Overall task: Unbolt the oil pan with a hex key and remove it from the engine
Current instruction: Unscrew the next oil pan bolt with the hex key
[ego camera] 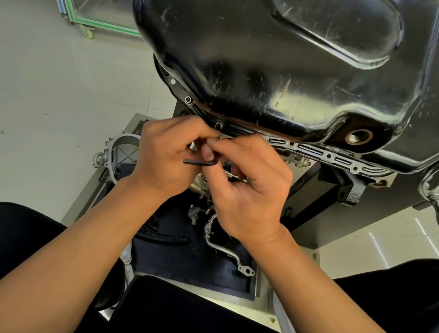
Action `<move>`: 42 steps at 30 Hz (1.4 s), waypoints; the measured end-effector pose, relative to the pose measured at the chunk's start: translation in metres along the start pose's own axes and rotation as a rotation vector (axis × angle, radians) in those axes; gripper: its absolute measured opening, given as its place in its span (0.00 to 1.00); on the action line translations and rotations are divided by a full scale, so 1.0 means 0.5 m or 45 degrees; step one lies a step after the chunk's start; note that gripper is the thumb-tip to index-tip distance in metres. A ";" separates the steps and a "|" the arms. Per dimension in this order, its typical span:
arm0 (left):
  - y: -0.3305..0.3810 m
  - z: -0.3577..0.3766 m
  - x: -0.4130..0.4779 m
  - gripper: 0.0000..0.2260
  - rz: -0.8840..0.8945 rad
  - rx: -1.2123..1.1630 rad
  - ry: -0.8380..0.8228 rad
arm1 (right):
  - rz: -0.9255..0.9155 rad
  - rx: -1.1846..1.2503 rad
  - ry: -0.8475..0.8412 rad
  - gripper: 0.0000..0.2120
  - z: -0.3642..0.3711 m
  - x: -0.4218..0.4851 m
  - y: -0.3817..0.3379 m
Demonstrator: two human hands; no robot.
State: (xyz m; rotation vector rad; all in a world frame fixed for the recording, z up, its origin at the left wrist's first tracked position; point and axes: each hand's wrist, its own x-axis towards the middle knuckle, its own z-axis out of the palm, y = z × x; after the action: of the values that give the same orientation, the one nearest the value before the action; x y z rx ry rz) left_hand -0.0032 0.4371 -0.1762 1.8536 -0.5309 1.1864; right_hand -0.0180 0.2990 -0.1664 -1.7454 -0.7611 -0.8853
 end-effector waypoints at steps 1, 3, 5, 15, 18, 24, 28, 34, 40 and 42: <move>0.001 -0.001 0.001 0.20 -0.013 -0.023 -0.019 | 0.001 0.002 -0.004 0.07 0.000 -0.001 0.000; 0.001 -0.005 -0.003 0.20 -0.016 -0.067 -0.100 | 0.005 0.004 -0.002 0.07 0.000 0.000 0.002; 0.000 -0.007 -0.006 0.18 0.000 -0.083 -0.160 | 0.004 0.018 -0.003 0.07 -0.001 0.002 0.004; 0.006 -0.004 0.003 0.15 -0.123 -0.068 -0.054 | 0.017 0.016 -0.006 0.08 -0.002 0.000 0.005; 0.002 -0.004 -0.002 0.09 -0.049 -0.052 -0.104 | 0.017 0.026 -0.011 0.08 -0.004 0.001 0.006; 0.001 0.009 -0.006 0.06 0.008 0.033 -0.007 | 0.029 0.030 -0.002 0.08 -0.003 0.002 0.003; 0.001 0.007 -0.003 0.02 -0.052 0.006 -0.015 | 0.021 0.032 -0.009 0.08 -0.003 0.000 0.005; 0.001 0.005 -0.006 0.06 0.039 0.046 -0.090 | 0.012 0.029 -0.009 0.07 -0.004 0.005 0.007; 0.000 0.005 0.001 0.02 -0.116 0.007 -0.007 | 0.003 0.047 -0.012 0.10 -0.003 -0.002 0.008; -0.006 0.000 -0.002 0.05 -0.071 -0.006 -0.078 | -0.006 0.048 -0.020 0.10 -0.005 0.000 0.008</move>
State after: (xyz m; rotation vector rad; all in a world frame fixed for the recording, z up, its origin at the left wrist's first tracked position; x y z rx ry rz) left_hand -0.0016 0.4386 -0.1785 1.8940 -0.5118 1.0934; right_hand -0.0151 0.2952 -0.1677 -1.7200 -0.7878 -0.8560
